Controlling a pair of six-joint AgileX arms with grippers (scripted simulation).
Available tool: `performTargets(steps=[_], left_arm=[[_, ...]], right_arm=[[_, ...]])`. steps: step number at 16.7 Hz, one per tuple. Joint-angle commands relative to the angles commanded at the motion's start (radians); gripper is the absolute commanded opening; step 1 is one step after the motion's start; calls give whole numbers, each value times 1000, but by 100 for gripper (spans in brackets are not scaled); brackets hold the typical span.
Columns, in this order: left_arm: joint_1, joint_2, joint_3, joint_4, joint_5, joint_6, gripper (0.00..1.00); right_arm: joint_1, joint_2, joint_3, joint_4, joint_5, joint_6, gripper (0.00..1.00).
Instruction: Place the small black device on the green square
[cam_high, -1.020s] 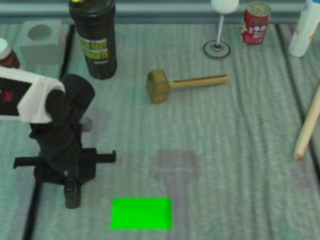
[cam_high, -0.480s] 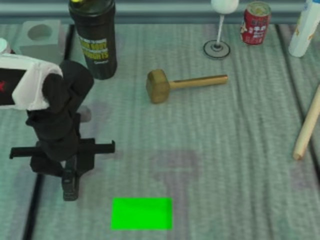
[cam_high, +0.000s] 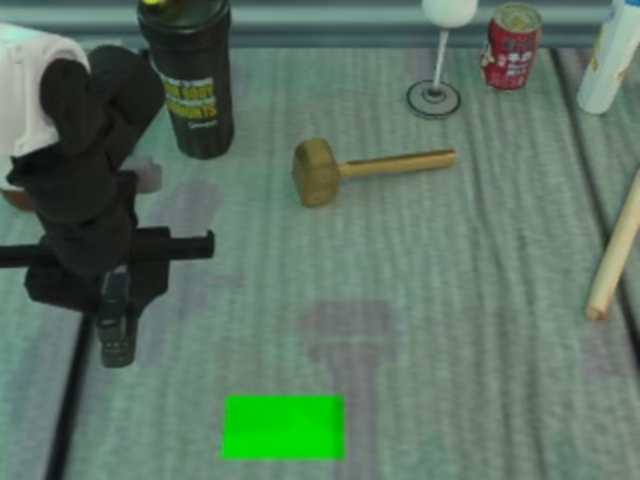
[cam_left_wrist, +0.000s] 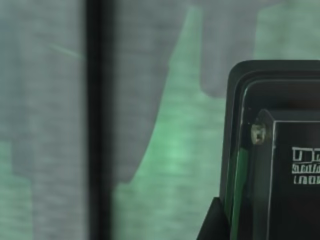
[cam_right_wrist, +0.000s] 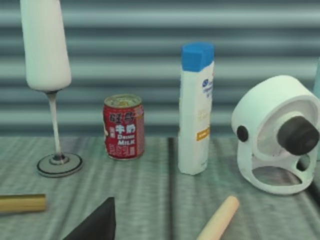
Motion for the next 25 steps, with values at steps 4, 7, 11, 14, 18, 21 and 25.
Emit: performTargets(steps=[4, 7, 11, 14, 18, 21, 25], left_arm=[[-5, 3, -2, 2, 0, 2, 0], [-16, 9, 6, -3, -1, -30, 0], [-69, 38, 43, -27, -1, -221, 0], [-127, 63, 76, -52, -1, -474, 0], [-215, 90, 109, -84, 1, -915, 0], [-285, 104, 130, -106, 4, -1257, 0], [-368, 105, 152, -119, 6, -1645, 0]], right_arm=[[0, 0, 0, 0, 0, 0, 100], [0, 0, 0, 0, 0, 0, 100], [0, 0, 0, 0, 0, 0, 100], [0, 0, 0, 0, 0, 0, 100], [0, 0, 0, 0, 0, 0, 100], [0, 0, 0, 0, 0, 0, 100], [0, 0, 0, 0, 0, 0, 100]])
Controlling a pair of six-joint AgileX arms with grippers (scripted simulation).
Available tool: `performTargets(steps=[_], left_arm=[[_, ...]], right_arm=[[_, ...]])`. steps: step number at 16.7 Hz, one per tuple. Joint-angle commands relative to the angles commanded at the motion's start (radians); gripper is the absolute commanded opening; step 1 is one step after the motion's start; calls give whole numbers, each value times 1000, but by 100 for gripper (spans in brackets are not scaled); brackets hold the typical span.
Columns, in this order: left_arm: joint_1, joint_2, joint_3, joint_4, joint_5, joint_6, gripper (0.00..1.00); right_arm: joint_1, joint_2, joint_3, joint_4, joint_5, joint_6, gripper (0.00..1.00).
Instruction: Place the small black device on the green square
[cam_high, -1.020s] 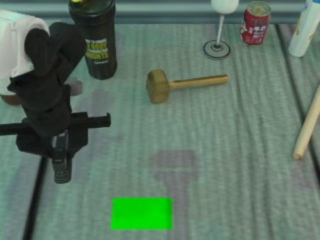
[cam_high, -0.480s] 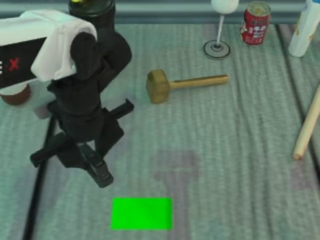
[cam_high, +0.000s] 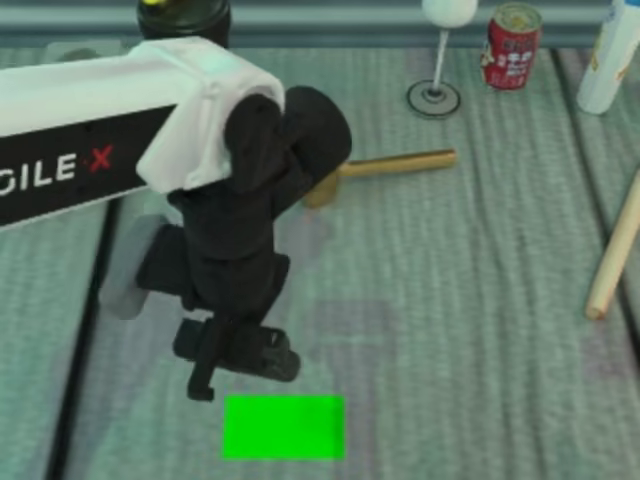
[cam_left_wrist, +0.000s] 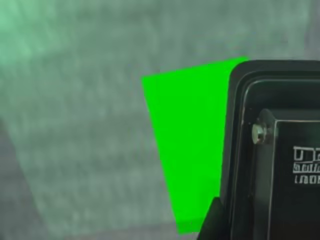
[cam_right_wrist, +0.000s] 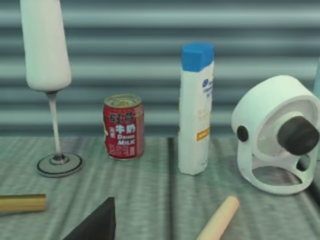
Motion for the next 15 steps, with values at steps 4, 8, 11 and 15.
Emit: performTargets(steps=[4, 8, 11, 15], left_arm=[[-54, -21, 10, 6, 0, -242, 0], [-72, -33, 13, 11, -1, -314, 0], [-72, -33, 13, 11, -1, -314, 0], [-67, -16, -17, 50, -2, -310, 0]], right_arm=[[0, 0, 0, 0, 0, 0, 100], [0, 0, 0, 0, 0, 0, 100], [0, 0, 0, 0, 0, 0, 100], [0, 0, 0, 0, 0, 0, 100]])
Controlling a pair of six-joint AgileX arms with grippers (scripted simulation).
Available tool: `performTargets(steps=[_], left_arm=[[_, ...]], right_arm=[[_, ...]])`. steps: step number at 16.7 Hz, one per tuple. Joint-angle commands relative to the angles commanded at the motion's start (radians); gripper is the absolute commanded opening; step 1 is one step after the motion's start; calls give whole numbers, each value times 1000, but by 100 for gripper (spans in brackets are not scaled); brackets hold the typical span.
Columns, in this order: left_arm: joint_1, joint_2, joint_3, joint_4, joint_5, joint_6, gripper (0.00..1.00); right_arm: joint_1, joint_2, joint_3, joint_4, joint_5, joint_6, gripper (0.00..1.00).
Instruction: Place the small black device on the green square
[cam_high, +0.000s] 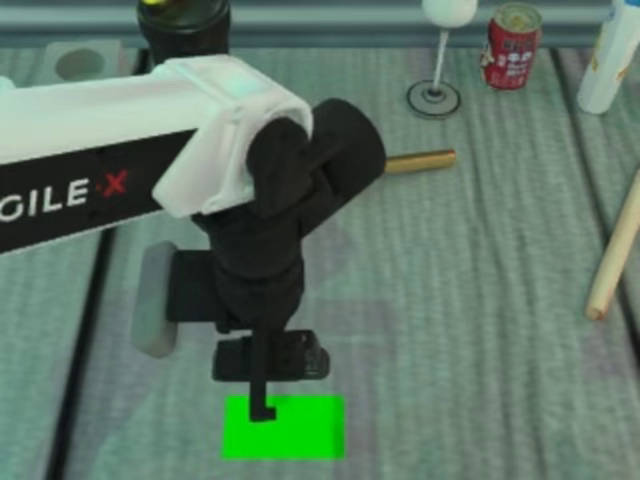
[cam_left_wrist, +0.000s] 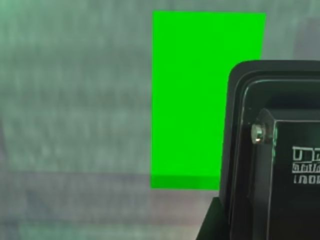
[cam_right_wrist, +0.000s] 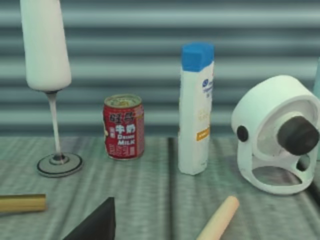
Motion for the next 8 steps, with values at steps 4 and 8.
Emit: performTargets(steps=[4, 8], left_arm=[[-1, 55, -106, 166, 0, -2, 0], [-5, 108, -205, 324, 2, -3, 0]], right_arm=[[0, 0, 0, 0, 0, 0, 100], [0, 0, 0, 0, 0, 0, 100]])
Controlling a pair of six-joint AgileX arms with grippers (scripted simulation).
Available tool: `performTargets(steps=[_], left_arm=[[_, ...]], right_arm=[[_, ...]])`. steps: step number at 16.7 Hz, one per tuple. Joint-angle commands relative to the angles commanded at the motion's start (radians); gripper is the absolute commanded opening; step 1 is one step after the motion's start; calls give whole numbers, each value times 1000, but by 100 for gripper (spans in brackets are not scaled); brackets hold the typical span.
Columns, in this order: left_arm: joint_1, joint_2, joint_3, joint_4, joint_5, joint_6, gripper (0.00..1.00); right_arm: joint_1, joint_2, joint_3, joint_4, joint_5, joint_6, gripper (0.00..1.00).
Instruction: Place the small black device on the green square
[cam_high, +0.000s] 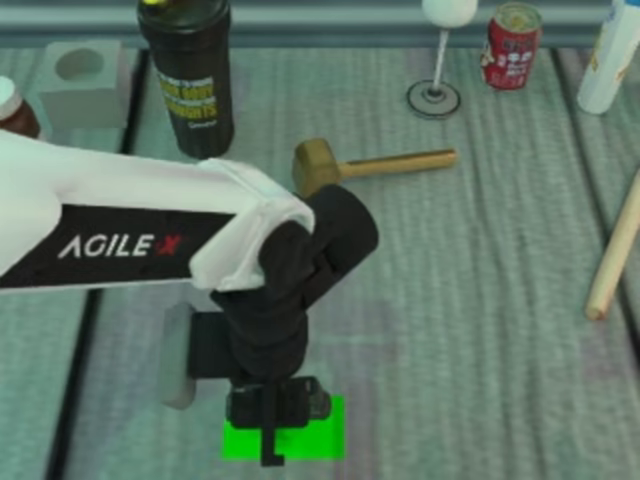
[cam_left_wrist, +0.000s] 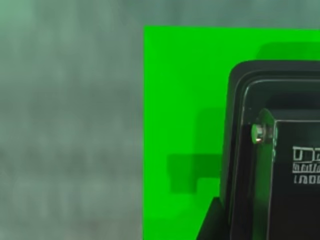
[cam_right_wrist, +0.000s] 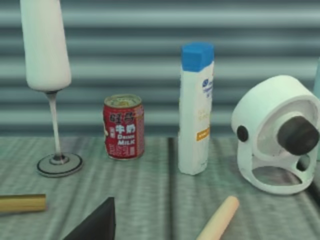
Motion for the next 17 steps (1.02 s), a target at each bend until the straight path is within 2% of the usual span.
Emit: performTargets(steps=[5, 17], left_arm=[[-1, 9, -16, 22, 0, -1, 0], [-1, 9, -16, 22, 0, -1, 90]], right_arm=[[0, 0, 0, 0, 0, 0, 100], [0, 0, 0, 0, 0, 0, 100]])
